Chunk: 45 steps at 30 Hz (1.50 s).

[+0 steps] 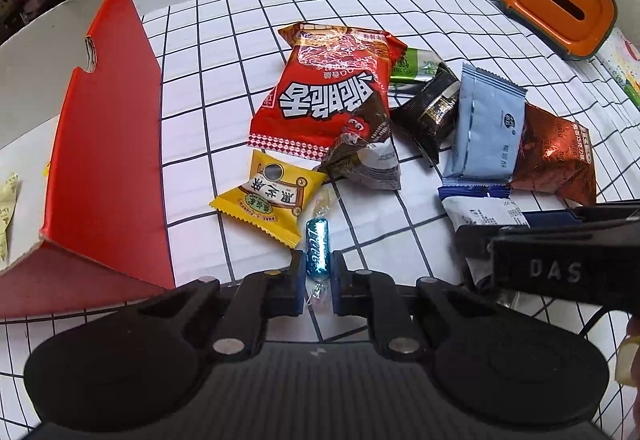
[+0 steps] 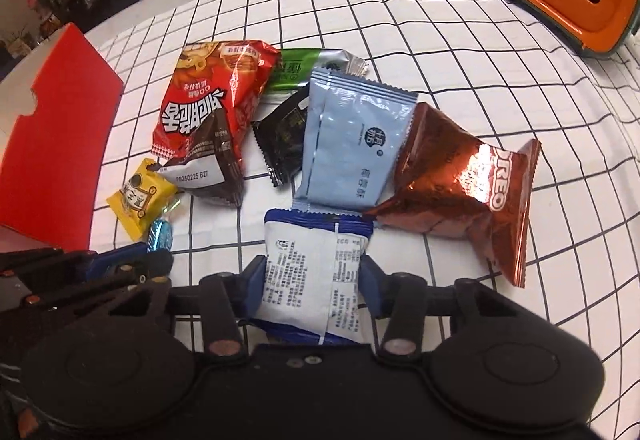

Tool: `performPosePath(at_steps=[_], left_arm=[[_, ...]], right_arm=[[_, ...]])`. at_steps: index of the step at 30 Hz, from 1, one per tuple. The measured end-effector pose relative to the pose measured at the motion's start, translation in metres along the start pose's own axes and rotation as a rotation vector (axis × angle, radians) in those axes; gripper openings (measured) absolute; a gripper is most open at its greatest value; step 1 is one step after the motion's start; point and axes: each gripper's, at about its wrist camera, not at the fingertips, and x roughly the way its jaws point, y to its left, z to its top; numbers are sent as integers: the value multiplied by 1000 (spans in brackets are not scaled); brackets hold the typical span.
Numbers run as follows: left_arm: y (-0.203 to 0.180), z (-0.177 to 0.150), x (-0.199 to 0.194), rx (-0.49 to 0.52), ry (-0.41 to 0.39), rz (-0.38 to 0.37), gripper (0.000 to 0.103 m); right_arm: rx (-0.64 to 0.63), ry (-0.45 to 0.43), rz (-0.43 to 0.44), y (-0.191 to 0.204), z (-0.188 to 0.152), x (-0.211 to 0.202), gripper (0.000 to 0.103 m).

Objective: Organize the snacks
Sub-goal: 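Grasp the blue candy with the left tool while the right grasps the white-blue wrapper, then carry both snacks into the red box and open both tools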

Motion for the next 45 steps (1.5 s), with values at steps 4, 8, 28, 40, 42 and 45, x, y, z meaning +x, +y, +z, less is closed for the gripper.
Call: performPosePath(at_steps=[4,8,28,40,42,45], left_arm=[[-2,-4,-7,1,2,-7,12],[0,-7,-18,-10,-2,-16,12],[24,-17,-106,-70,-86,-10,12],[92,-5,-147,-100,-160,33,12],[108,-3,-151,-112,-170,49,12],[133,2,-153,-127,-177,76,12]], right_arm=[[13,-10,25,-6,-3,-9,47],[16,-15,55,-12,-8,-22,47],[-89,-109,163,7,-12,-95,47],[-236,-168,201,92,24,-111,47],[-267,-181,199,110,30,-110,47],[-300,-183,210,136,38,-105,47]])
